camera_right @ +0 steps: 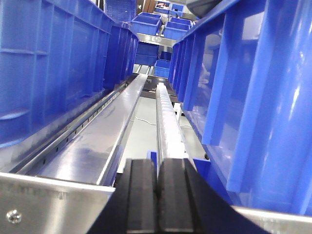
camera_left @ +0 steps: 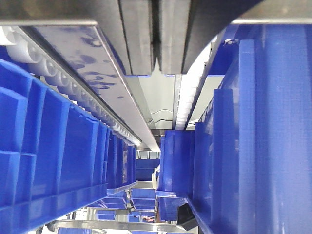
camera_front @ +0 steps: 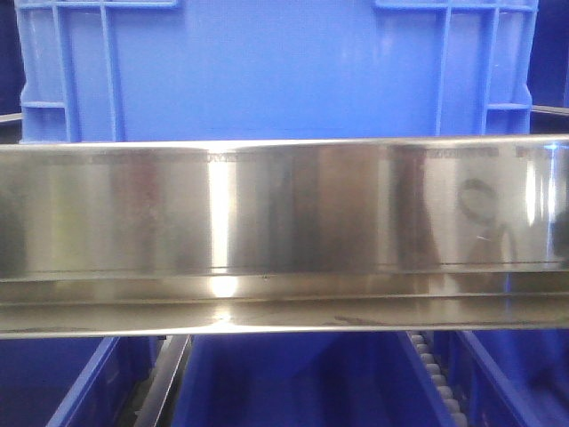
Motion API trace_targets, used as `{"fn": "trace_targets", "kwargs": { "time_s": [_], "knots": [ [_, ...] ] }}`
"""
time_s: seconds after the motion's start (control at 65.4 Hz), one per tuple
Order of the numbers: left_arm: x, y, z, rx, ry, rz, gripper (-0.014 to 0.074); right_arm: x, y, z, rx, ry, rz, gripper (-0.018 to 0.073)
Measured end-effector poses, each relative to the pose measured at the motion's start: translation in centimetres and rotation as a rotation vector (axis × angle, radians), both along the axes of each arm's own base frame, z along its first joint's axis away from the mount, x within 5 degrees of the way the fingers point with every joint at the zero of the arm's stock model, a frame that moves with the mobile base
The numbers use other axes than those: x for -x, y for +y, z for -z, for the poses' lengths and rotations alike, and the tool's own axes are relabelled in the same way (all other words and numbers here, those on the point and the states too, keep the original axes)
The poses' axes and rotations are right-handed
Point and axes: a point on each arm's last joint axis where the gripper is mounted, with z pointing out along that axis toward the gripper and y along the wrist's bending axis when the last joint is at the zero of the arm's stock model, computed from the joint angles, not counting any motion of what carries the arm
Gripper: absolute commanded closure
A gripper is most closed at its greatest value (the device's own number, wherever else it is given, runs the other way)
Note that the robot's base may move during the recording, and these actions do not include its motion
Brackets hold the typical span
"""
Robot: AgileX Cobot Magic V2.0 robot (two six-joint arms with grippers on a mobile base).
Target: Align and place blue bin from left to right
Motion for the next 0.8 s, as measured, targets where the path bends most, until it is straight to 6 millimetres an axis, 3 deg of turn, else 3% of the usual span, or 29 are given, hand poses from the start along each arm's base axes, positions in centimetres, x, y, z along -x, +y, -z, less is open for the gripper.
{"fn": "trace_targets", "kwargs": {
  "time_s": [0.795],
  "knots": [
    [0.00,0.00,0.00,0.000,0.000,0.000,0.0707,0.00,0.00,0.00,0.000,0.000,0.000,0.0638]
  ]
}}
